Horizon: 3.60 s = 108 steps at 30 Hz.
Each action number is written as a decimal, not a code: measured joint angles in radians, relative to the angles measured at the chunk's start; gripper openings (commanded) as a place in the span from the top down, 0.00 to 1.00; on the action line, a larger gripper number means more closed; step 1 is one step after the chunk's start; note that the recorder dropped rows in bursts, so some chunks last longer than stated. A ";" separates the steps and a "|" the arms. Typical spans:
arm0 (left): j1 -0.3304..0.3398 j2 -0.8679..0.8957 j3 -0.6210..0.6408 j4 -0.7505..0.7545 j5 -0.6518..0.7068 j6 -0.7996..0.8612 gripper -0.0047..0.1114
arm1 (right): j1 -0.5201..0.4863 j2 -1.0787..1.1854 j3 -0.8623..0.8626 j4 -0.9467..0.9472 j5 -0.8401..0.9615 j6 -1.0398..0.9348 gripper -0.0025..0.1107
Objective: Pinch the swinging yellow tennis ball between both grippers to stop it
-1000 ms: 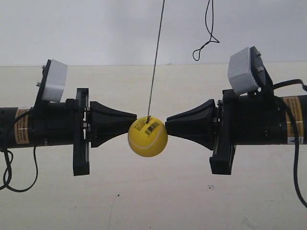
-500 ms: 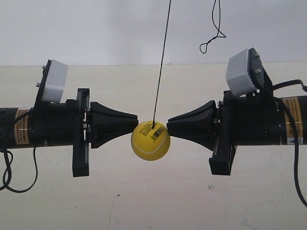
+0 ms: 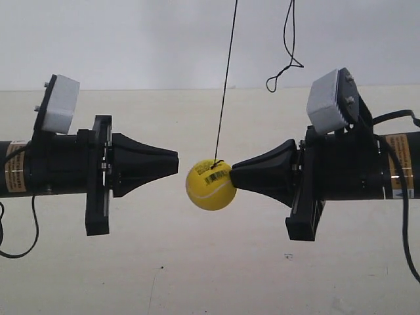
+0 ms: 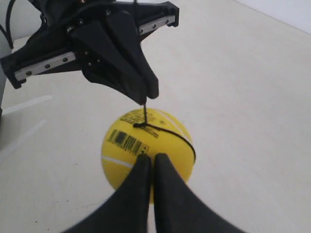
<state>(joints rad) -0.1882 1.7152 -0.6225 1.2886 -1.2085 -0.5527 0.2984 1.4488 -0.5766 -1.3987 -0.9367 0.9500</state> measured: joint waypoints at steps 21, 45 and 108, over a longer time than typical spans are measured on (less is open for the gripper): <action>-0.050 0.048 0.000 0.021 -0.004 0.000 0.92 | 0.000 0.000 0.000 -0.002 0.049 0.008 0.98; -0.050 0.049 0.000 0.014 -0.004 0.004 0.92 | 0.000 0.000 0.000 -0.002 0.053 0.012 0.98; -0.050 0.049 0.000 0.014 -0.004 0.004 0.92 | 0.000 0.000 0.000 0.047 0.270 0.090 0.98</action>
<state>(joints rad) -0.2380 1.7638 -0.6225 1.3026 -1.2124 -0.5490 0.2984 1.4488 -0.5766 -1.3520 -0.6672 1.0401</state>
